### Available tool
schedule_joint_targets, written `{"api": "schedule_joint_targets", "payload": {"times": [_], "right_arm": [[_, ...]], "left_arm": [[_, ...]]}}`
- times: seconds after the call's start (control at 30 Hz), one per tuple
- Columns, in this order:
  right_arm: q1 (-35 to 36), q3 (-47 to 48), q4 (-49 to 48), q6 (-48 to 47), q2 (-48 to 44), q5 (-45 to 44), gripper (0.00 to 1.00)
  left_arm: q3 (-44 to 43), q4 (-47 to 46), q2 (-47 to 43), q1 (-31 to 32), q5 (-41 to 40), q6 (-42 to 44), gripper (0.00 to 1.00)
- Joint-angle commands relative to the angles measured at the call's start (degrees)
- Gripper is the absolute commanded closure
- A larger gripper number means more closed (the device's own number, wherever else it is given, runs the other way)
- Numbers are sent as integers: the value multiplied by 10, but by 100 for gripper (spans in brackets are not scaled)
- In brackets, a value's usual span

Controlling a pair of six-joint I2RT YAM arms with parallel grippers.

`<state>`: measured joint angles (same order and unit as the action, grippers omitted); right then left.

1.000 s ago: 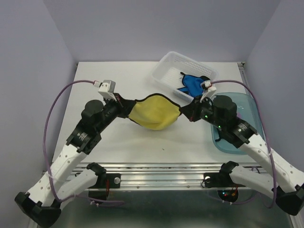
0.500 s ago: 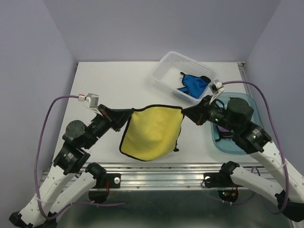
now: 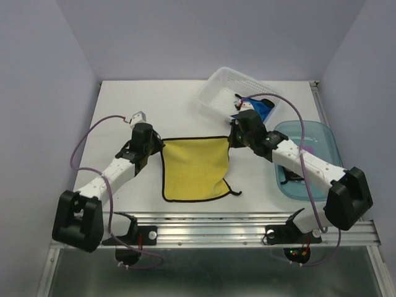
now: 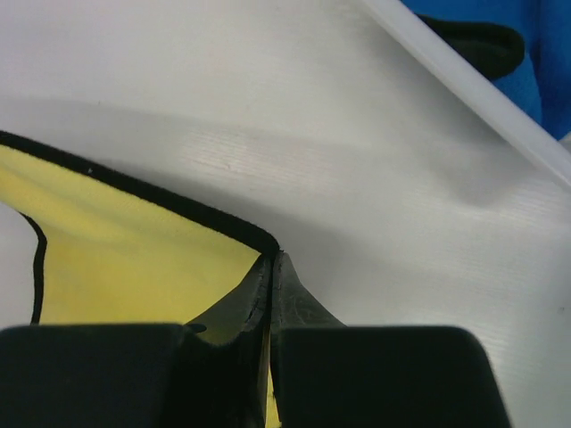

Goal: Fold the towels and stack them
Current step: Flatten out the crumpled towel, then fold the towel

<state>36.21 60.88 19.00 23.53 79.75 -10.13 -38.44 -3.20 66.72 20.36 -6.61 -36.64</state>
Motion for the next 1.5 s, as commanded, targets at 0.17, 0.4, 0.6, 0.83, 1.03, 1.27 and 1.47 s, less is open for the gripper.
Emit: {"api": "schedule_joint_targets", "payload": {"times": [0.17, 0.4, 0.6, 0.83, 1.03, 1.27, 1.47], "right_arm": [[-21, 118, -117, -109, 90, -59, 99], [-21, 156, -125, -150, 141, -85, 99], [-22, 138, -142, -153, 155, -82, 99], [-21, 93, -273, -195, 162, -43, 99], [-21, 83, -351, -219, 195, -5, 99], [-19, 88, -375, -227, 239, 22, 99], [-11, 80, -385, -257, 244, 24, 99]], "left_arm": [[-117, -71, 162, -59, 34, 54, 100], [-125, -78, 161, -69, 25, 69, 100], [-105, -75, 130, -69, 19, 85, 100], [-31, -79, 24, -69, -19, 76, 100], [-25, -75, 28, -70, -25, 73, 100], [-19, -73, 34, -70, -46, 74, 100], [-18, -76, 38, -70, -41, 73, 100]]}}
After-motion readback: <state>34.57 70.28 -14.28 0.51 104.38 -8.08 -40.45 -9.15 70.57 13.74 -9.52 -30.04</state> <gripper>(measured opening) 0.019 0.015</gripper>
